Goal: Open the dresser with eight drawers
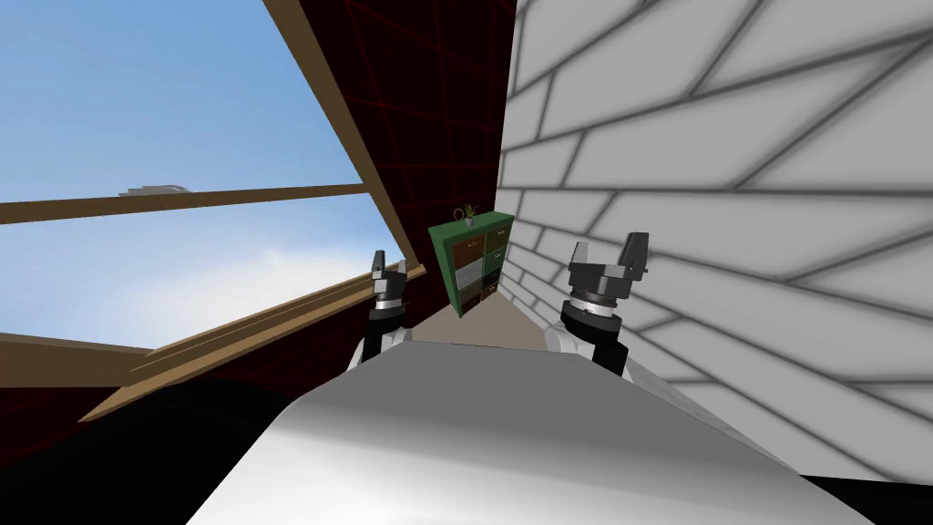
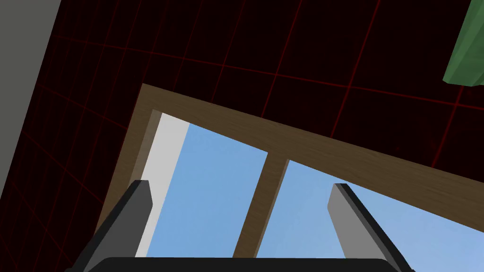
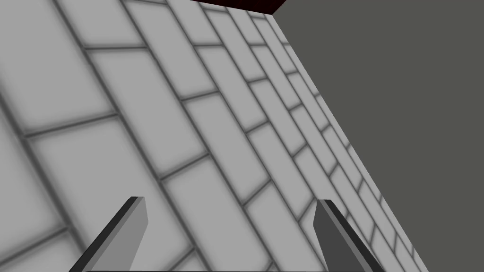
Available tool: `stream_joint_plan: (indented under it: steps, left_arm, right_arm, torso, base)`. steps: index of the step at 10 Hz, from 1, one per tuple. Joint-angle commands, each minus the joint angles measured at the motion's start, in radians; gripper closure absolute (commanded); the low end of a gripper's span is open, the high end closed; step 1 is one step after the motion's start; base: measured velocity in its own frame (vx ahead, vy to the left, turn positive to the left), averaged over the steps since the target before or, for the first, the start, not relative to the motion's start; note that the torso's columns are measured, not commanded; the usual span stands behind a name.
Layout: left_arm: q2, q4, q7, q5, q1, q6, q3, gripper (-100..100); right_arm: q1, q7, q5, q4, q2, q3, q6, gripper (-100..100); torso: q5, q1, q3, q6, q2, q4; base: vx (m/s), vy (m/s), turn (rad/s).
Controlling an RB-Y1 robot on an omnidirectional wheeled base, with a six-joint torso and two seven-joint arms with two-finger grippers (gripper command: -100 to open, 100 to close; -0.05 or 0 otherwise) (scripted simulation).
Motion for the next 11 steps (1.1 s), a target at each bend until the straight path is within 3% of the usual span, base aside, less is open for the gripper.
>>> stream_joint_plan:
  steps: [1, 9, 10, 11]
  left_arm:
    - [0.000, 0.000, 0.000, 0.000, 0.000, 0.000, 0.000, 0]
    - [0.000, 0.000, 0.000, 0.000, 0.000, 0.000, 0.000, 0]
    - [0.034, 0.018, -0.001, 0.003, -0.006, 0.001, 0.004, -100]
    - [0.047, 0.029, -0.001, 0.004, -0.010, 0.002, 0.007, -100]
  right_arm:
    - [0.000, 0.000, 0.000, 0.000, 0.000, 0.000, 0.000, 0]
    - [0.000, 0.000, 0.000, 0.000, 0.000, 0.000, 0.000, 0]
    - [0.000, 0.000, 0.000, 0.000, 0.000, 0.000, 0.000, 0]
    - [0.000, 0.000, 0.000, 0.000, 0.000, 0.000, 0.000, 0]
  torso:
    - [0.000, 0.000, -0.082, 0.000, 0.040, 0.041]
    - [0.000, 0.000, -1.234, 0.000, 0.618, 0.617]
    - [0.000, 0.000, -1.382, 0.000, 0.691, 0.691]
    - [0.000, -0.002, -1.452, 0.000, 0.723, 0.724]
  base:
    - [0.000, 0.000, 0.000]
    - [0.000, 0.000, 0.000]
    - [0.040, -0.037, 0.026]
    - [0.072, -0.062, 0.040]
